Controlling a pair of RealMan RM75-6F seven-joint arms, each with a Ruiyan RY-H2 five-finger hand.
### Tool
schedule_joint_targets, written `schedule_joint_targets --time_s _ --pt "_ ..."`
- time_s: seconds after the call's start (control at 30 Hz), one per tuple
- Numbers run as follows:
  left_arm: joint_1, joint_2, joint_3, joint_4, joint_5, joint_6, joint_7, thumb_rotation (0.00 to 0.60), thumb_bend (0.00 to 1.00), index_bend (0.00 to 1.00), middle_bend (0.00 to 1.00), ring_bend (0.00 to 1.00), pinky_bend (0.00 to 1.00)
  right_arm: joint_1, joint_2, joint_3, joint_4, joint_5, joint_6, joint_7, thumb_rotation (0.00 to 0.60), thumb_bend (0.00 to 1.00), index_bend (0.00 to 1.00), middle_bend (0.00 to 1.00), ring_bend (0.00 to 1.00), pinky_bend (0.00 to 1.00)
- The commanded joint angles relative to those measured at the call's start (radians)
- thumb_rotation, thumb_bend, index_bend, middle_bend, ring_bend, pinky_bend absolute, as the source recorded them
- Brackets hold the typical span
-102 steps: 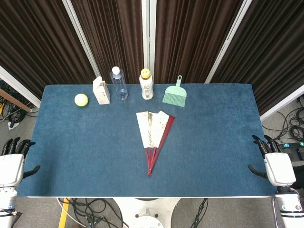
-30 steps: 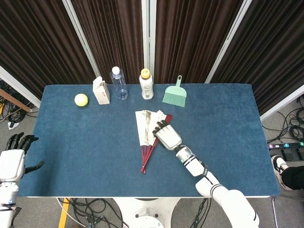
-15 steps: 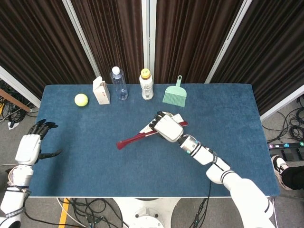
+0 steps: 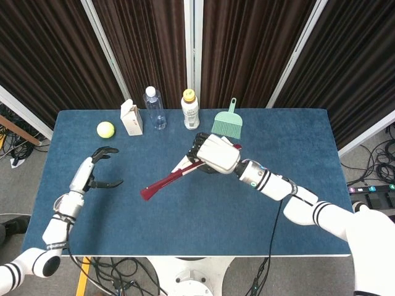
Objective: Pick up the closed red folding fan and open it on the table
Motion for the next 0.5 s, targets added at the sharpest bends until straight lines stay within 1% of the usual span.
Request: schedule_joint_targets --time_s 0.03,0.1,0.23,0.33,0.5 --pt "-0.041 -0.061 -0.014 0.031 -0.015 -0.039 -0.073 0.6 0.02 0.26 0.21 0.08 0.25 0.035 0.053 0.041 -0.096 0.038 -0.055 0.044 0.6 1.0 0.76 0.63 0.42 0.32" --pt "-0.053 -0.089 -0.014 0.041 -0.012 -0.042 -0.089 0.6 0.03 0.27 0.23 0.09 0.28 0.049 0.061 0.059 -0.128 0.056 -0.08 0.054 0.6 0.99 0.76 0.63 0.42 0.31" --pt "-0.071 -0.156 -0.033 0.06 -0.033 -0.022 -0.083 0.6 0.04 0.32 0.28 0.15 0.35 0.074 0.062 0.089 -0.164 0.088 -0.126 0.066 0.6 1.0 0.76 0.63 0.42 0.3" --pt "-0.082 -0.183 -0.04 0.064 -0.041 -0.018 -0.078 0.6 0.04 0.32 0.29 0.16 0.35 0.089 0.059 0.104 -0.174 0.109 -0.158 0.073 0.6 1.0 0.75 0.63 0.42 0.29" --pt "-0.096 -0.236 -0.07 0.088 -0.083 -0.001 -0.056 0.6 0.04 0.32 0.29 0.16 0.35 0.107 0.047 0.123 -0.193 0.138 -0.2 0.083 0.6 1.0 0.75 0.63 0.42 0.29"
